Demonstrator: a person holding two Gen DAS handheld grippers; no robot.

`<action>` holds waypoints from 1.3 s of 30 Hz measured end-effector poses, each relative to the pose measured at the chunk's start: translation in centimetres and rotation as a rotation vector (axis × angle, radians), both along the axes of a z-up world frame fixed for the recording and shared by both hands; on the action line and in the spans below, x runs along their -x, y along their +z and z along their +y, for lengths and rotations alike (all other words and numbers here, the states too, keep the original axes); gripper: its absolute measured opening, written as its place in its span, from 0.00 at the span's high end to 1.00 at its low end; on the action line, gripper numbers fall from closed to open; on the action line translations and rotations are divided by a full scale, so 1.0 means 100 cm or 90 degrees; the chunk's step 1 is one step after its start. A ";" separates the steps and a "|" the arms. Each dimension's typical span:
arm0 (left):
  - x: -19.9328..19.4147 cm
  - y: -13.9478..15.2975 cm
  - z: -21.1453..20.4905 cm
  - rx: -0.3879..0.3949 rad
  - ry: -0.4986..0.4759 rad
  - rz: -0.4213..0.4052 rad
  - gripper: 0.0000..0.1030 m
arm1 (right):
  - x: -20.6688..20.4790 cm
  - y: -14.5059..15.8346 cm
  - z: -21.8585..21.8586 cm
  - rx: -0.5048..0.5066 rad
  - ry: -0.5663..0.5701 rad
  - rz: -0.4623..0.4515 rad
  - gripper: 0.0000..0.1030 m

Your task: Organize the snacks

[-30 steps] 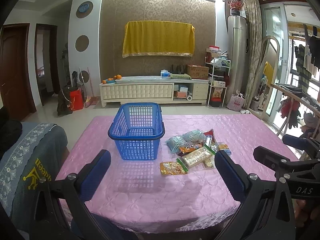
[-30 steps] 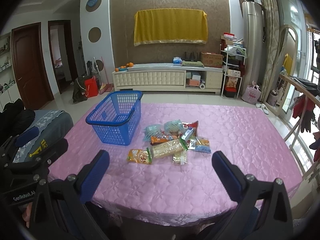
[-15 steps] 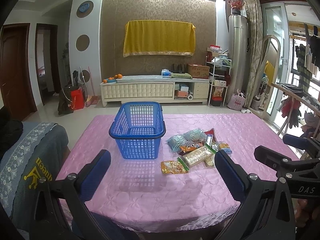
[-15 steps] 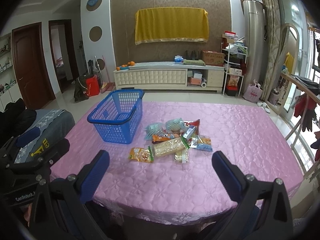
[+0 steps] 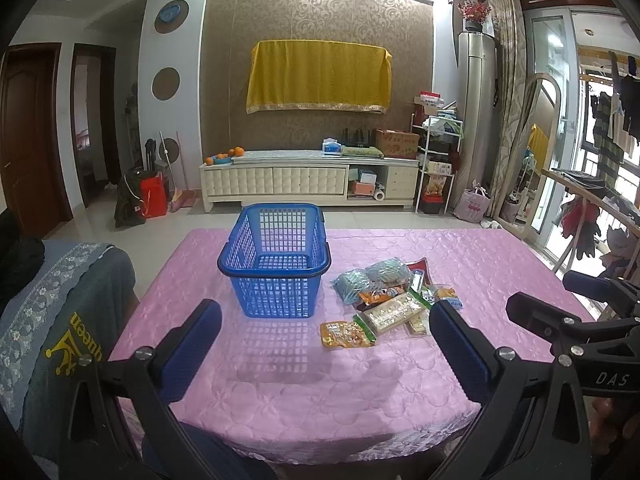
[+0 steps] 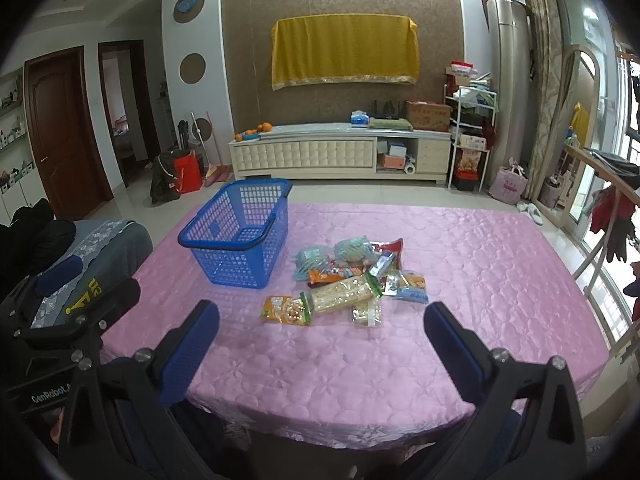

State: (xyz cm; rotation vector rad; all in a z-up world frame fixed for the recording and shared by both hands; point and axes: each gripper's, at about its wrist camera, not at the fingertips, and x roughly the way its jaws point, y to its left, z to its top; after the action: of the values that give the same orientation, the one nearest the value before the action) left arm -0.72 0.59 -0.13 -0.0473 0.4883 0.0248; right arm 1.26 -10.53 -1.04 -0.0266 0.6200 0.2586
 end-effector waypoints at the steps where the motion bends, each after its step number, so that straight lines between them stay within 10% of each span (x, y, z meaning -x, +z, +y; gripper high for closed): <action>1: 0.000 0.000 0.000 0.001 0.000 0.000 0.00 | 0.000 0.000 0.000 0.001 0.000 0.000 0.00; 39: -0.066 0.029 -0.004 0.000 -0.049 0.017 0.00 | -0.061 0.021 -0.007 -0.009 0.014 0.016 0.00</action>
State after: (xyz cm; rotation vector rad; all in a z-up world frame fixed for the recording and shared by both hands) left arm 5.89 0.20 2.76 -0.0285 0.5167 -0.0507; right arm 7.32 -11.26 1.08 -0.0169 0.6440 0.2846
